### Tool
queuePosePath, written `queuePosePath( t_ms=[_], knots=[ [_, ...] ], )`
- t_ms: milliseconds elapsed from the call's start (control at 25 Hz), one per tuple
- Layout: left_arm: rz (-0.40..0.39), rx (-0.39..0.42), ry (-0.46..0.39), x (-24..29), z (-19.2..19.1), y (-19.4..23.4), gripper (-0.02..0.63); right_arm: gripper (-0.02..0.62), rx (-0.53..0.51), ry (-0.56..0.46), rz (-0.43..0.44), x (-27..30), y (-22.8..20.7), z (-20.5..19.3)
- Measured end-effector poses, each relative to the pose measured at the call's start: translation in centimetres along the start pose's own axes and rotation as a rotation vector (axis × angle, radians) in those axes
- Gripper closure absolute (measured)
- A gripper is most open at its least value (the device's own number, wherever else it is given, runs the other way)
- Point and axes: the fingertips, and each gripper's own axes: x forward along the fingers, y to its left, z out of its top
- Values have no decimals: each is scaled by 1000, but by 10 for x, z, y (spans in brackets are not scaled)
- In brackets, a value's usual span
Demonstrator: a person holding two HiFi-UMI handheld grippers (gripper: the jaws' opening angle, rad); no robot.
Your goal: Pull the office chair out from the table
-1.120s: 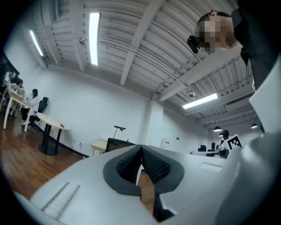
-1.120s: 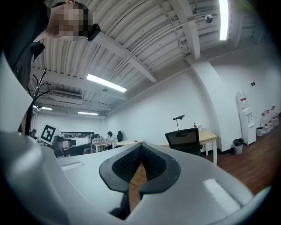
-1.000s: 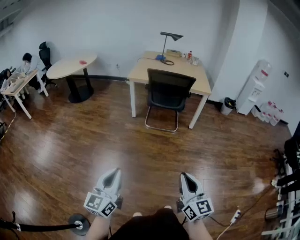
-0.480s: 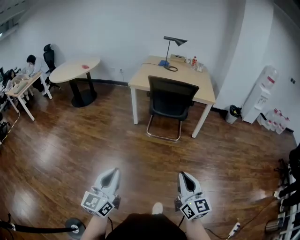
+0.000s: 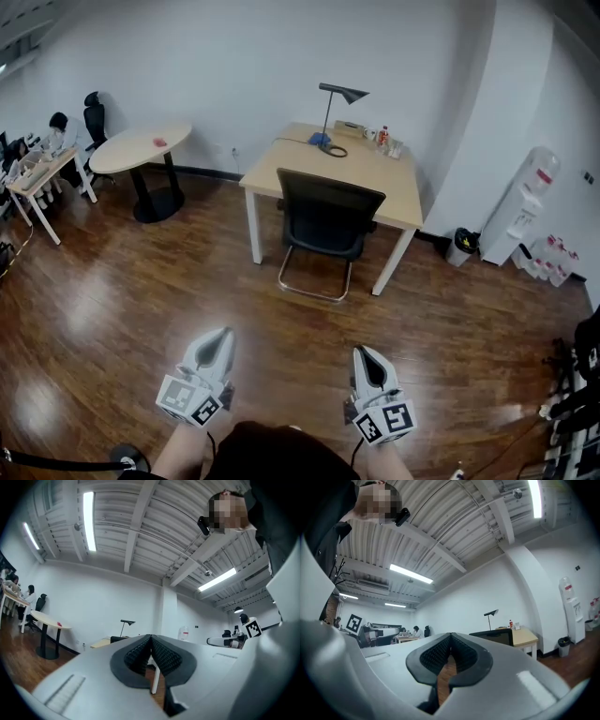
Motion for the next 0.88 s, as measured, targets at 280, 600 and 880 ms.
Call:
queuePosePath(
  t_ms=[280, 600, 880],
  knots=[
    [-6, -38, 52, 37, -22, -1, 604, 581, 54, 27, -58, 8, -43, -16],
    [-73, -39, 108, 87, -49, 12, 604, 581, 35, 55, -87, 44, -72, -28],
    [-122, -56, 106, 157, -52, 45, 604, 581, 44, 38, -112, 106, -101, -21]
  ],
)
